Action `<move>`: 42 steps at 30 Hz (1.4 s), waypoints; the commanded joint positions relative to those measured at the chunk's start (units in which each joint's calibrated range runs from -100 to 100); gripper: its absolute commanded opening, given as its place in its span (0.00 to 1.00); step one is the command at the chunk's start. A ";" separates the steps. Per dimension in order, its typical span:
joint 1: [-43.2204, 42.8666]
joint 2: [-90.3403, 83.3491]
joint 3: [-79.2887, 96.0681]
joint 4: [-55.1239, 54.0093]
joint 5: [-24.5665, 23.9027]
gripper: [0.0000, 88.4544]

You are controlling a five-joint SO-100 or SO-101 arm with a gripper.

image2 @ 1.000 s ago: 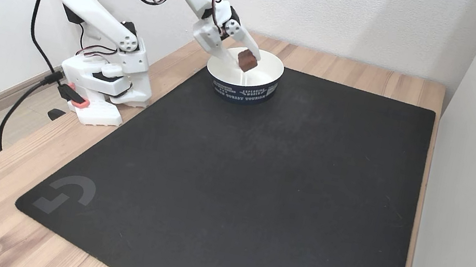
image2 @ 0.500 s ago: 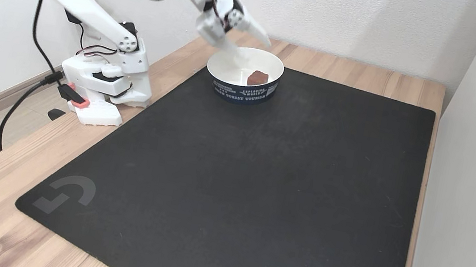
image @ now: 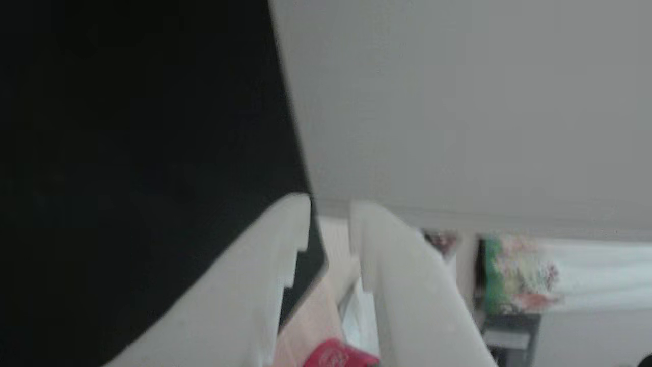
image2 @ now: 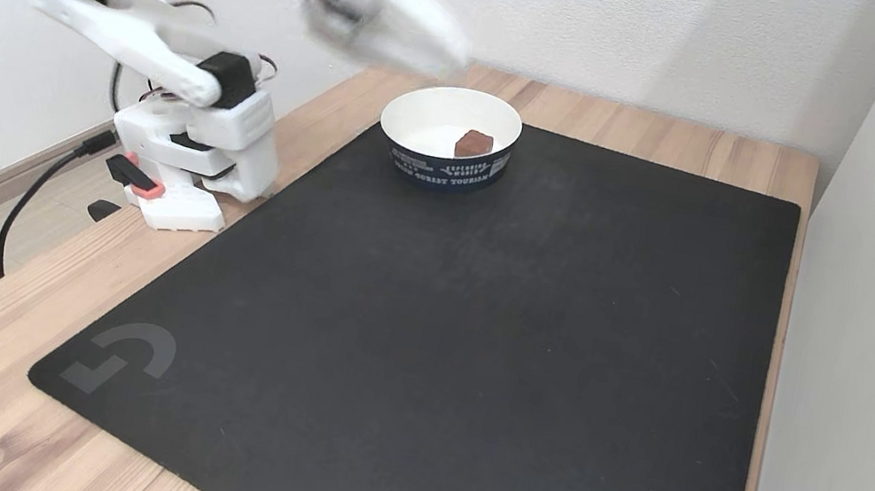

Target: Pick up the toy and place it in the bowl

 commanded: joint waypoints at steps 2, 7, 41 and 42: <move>7.66 -7.46 10.20 -1.28 0.38 0.03; 8.08 -18.63 21.28 -1.28 3.51 0.03; 7.91 -32.81 39.04 13.88 5.18 0.03; 7.91 -32.81 39.04 13.79 5.23 0.03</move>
